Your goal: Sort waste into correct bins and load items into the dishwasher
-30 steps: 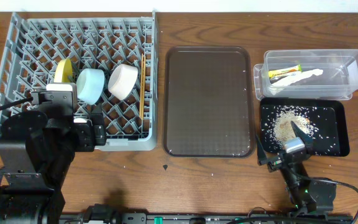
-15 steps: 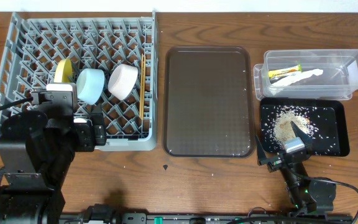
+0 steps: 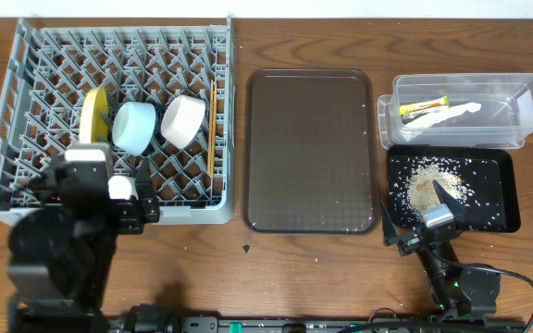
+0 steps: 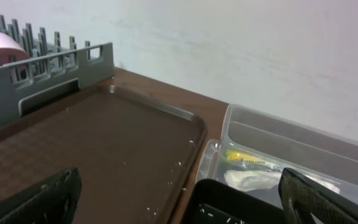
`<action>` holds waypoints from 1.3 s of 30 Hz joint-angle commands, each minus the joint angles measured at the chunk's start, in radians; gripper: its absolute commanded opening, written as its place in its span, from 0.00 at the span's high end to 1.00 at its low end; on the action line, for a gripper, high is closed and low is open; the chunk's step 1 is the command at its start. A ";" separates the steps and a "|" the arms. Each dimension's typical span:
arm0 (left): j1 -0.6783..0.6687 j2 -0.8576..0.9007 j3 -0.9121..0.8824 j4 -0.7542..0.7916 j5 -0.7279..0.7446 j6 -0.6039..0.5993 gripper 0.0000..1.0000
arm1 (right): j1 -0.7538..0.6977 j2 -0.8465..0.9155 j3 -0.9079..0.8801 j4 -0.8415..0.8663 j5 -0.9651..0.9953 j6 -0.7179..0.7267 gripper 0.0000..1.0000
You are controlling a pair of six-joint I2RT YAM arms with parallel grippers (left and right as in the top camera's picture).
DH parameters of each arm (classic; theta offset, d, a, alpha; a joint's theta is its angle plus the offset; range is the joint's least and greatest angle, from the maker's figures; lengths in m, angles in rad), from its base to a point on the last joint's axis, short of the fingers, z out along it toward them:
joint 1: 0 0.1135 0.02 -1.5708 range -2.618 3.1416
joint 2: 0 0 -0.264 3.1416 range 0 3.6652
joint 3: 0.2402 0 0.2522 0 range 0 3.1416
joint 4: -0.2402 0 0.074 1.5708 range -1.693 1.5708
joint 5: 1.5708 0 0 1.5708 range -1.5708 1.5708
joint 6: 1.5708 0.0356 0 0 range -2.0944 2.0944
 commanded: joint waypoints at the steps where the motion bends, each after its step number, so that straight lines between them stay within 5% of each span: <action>1: -0.002 -0.101 -0.220 0.175 -0.024 -0.060 0.06 | -0.013 -0.004 -0.002 -0.005 0.006 -0.011 0.01; 11: -0.002 -0.383 -0.680 0.509 -0.032 -0.129 0.06 | -0.013 -0.004 -0.002 -0.005 0.006 -0.011 0.01; 26: -0.001 -0.573 -1.030 0.805 -0.047 -0.129 0.06 | -0.013 -0.004 -0.002 -0.005 0.006 -0.011 0.01; 39: -0.001 -0.621 -1.078 0.782 -0.053 -0.129 0.06 | -0.013 -0.004 -0.002 -0.005 0.006 -0.011 0.01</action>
